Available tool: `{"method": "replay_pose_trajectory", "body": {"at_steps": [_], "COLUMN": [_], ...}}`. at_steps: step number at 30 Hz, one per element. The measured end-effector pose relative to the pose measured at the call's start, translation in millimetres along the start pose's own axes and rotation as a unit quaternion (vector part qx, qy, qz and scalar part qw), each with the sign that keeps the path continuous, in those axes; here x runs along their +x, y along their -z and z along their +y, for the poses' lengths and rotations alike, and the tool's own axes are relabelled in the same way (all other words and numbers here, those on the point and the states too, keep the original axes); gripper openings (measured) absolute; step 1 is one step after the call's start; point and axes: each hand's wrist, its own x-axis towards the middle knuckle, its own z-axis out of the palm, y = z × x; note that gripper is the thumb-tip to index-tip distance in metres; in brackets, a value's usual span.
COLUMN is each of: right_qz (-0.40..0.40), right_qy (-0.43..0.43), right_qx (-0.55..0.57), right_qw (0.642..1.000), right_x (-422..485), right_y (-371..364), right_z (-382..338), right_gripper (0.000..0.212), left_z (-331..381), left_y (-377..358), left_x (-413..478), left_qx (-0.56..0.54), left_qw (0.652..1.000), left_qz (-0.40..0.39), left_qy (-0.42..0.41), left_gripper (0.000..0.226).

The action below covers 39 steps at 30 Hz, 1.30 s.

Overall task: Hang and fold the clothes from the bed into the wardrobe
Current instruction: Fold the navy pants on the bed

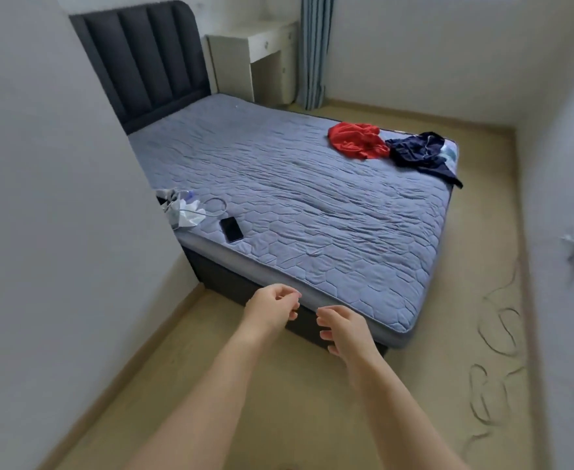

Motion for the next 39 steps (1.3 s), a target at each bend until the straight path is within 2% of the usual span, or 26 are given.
{"method": "replay_pose_trajectory", "body": {"at_steps": [10,19,29,39], "right_qz": [0.146,0.186,0.171,0.161], "right_qy": [-0.093,-0.091,-0.116,-0.109], "right_qx": [0.097,0.077,0.086,0.025], "right_qw": [0.98,0.975,0.975,0.981], "right_x": [105.4,200.1,314.2,510.3], "right_y": [178.3,395.9,503.0,581.6], "right_z": [7.3,-31.0,-79.0,-167.1], "right_gripper": [0.02,0.02,0.015,0.017], "left_z": [86.6,203.2,277.4,377.0], "left_y": [-183.5,-380.3,-474.0,-534.4], "left_x": [114.9,198.6,305.6,504.3], "left_qx": [0.051,0.04,0.036,-0.001], "left_qw": [0.986,0.983,0.986,0.988], "left_qz": [-0.157,-0.177,-0.156,-0.148], "left_qy": [0.019,0.026,0.046,0.049], "left_gripper": [0.011,0.011,0.01,0.01]}}
